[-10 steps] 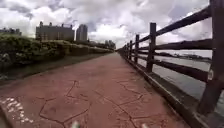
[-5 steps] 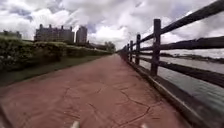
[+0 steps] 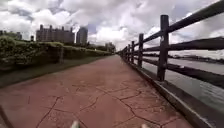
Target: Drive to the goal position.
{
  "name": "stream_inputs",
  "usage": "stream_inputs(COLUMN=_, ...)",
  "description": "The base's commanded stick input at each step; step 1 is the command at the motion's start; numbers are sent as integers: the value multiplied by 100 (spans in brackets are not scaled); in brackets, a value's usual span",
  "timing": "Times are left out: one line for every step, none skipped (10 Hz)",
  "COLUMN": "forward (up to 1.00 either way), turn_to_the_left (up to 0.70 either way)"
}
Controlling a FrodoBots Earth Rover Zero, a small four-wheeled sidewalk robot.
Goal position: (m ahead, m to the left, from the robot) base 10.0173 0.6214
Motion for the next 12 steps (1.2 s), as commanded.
stream_inputs(forward=70, turn_to_the_left=0)
stream_inputs(forward=70, turn_to_the_left=0)
stream_inputs(forward=70, turn_to_the_left=0)
stream_inputs(forward=70, turn_to_the_left=0)
stream_inputs(forward=70, turn_to_the_left=0)
stream_inputs(forward=70, turn_to_the_left=0)
stream_inputs(forward=70, turn_to_the_left=0)
stream_inputs(forward=70, turn_to_the_left=0)
stream_inputs(forward=70, turn_to_the_left=0)
stream_inputs(forward=70, turn_to_the_left=0)
stream_inputs(forward=70, turn_to_the_left=0)
stream_inputs(forward=70, turn_to_the_left=0)
